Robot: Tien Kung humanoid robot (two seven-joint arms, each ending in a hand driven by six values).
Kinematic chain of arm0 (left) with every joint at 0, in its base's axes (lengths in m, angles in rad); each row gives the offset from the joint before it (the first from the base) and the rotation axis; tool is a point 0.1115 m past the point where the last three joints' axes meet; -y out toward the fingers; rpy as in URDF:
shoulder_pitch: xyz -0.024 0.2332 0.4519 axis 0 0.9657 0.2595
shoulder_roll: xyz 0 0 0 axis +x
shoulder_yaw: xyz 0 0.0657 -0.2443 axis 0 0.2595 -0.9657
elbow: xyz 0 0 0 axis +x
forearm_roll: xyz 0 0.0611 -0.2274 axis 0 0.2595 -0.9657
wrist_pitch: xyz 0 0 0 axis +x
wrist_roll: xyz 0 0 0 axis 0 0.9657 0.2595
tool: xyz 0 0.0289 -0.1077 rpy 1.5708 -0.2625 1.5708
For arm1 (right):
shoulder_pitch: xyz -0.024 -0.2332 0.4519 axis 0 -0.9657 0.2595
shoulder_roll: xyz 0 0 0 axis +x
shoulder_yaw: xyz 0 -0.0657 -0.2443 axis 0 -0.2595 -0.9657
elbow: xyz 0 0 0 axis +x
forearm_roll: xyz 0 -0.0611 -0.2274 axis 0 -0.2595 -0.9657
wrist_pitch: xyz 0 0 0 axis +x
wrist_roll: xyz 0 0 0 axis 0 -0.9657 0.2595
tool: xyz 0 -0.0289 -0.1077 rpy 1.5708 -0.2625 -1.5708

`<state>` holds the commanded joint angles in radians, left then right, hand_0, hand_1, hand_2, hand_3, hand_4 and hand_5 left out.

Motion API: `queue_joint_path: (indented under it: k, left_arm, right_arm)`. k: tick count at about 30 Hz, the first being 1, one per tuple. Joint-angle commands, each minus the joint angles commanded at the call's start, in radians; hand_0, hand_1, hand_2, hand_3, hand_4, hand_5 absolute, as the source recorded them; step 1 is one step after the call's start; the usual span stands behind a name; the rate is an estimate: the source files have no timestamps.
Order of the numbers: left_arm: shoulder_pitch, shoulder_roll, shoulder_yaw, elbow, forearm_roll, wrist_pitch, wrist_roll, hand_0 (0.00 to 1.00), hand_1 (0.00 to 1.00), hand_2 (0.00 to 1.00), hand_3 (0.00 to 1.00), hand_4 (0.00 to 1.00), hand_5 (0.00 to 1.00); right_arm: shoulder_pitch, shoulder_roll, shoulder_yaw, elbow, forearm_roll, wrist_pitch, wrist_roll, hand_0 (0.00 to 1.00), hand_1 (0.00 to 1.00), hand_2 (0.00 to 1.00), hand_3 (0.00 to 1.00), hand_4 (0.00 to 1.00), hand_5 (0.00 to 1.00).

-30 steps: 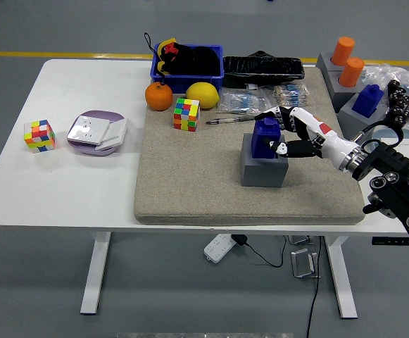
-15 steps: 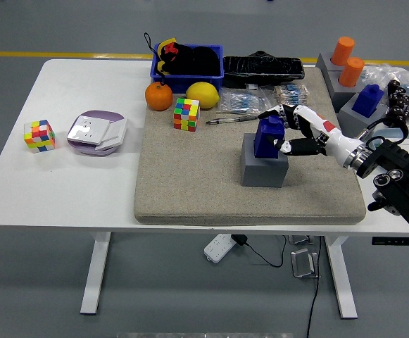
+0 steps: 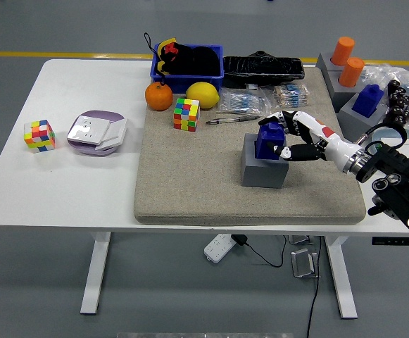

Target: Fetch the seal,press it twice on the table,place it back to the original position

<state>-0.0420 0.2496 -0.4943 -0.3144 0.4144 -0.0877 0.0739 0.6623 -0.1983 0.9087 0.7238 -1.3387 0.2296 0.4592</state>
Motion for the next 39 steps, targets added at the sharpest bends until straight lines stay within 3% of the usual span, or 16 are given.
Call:
queue_joint_path:
  k: [8,9,14,15,20,21,39]
  left_arm:
    - [-0.002,0.0,0.002,0.0,-0.001,0.0,0.0,0.816,0.826,0.801,0.859,0.855,0.475]
    - [-0.001,0.0,0.002,0.0,-0.001,0.0,0.0,0.815,0.826,0.801,0.859,0.854,0.475]
    - [-0.001,0.0,0.002,0.0,-0.001,0.0,0.0,0.815,0.826,0.801,0.859,0.854,0.475]
    - [-0.001,0.0,0.002,0.0,-0.001,-0.001,0.0,0.816,0.825,0.802,0.859,0.854,0.474]
    - [-0.001,0.0,0.002,0.0,-0.001,-0.001,0.0,0.816,0.825,0.802,0.859,0.854,0.474]
    - [-0.001,0.0,0.002,0.0,-0.001,-0.001,0.0,0.816,0.826,0.802,0.859,0.854,0.473]
    - [-0.001,-0.002,0.003,0.001,-0.004,-0.001,0.0,0.816,0.826,0.801,0.858,0.854,0.473]
  right_arm:
    - [0.003,0.003,-0.008,-0.01,0.003,-0.005,0.007,0.564,0.496,0.525,0.702,0.481,0.002]
    - [0.003,0.004,-0.008,-0.01,0.003,-0.006,0.007,0.633,0.657,0.674,0.749,0.822,0.002]
    - [0.004,0.005,-0.007,-0.014,-0.007,0.001,0.013,0.633,0.657,0.674,0.749,0.822,0.002]
    - [0.004,0.005,-0.008,-0.015,-0.008,0.003,0.014,0.712,0.765,0.775,0.859,0.998,0.002]
    - [0.004,0.006,-0.007,-0.017,-0.012,0.004,0.019,0.712,0.765,0.775,0.859,0.998,0.002]
    - [0.004,0.007,-0.007,-0.017,-0.012,0.005,0.02,0.764,0.826,0.819,0.879,0.998,0.03]
    - [-0.001,0.006,0.013,0.002,-0.013,0.0,0.02,0.763,0.83,0.82,0.874,0.998,0.057]
